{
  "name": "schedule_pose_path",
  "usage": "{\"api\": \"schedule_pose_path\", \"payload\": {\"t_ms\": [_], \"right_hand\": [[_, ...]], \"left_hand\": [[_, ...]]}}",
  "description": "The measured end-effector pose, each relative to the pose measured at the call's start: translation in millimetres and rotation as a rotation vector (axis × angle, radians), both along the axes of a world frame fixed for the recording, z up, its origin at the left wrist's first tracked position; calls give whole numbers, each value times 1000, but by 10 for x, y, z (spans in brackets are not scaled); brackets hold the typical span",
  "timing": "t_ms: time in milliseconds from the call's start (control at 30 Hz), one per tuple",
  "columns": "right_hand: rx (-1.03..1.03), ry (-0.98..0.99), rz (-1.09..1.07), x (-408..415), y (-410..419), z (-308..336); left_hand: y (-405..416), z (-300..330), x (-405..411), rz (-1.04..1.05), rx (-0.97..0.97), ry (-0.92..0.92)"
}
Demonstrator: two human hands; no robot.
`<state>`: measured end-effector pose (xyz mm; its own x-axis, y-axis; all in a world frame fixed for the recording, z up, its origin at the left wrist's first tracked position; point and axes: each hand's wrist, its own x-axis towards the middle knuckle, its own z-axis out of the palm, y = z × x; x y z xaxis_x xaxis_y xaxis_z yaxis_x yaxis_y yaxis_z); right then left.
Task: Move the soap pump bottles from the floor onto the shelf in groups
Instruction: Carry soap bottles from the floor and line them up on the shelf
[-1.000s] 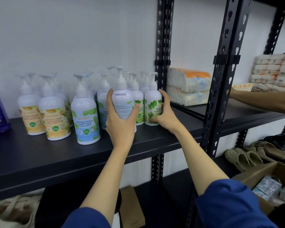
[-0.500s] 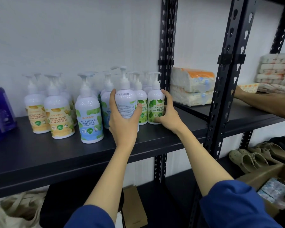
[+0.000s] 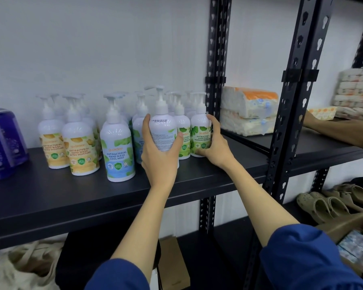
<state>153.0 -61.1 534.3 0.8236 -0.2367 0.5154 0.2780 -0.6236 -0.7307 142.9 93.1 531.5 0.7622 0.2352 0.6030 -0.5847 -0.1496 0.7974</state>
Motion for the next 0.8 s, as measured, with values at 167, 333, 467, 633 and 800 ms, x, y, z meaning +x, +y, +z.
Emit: {"api": "schedule_pose_path", "payload": {"t_ms": [167, 333, 467, 633, 800], "right_hand": [[-6, 29, -5, 3, 23, 14], [-15, 50, -29, 6, 36, 7], [-41, 48, -135, -38, 137, -2], [-333, 398, -424, -206, 223, -127], [-438, 565, -402, -196, 214, -97]], "left_hand": [[6, -2, 2, 8, 1, 3], [4, 0, 4, 13, 4, 10], [22, 14, -9, 18, 11, 31], [62, 27, 26, 22, 44, 82], [83, 1, 82, -8, 143, 87]]}}
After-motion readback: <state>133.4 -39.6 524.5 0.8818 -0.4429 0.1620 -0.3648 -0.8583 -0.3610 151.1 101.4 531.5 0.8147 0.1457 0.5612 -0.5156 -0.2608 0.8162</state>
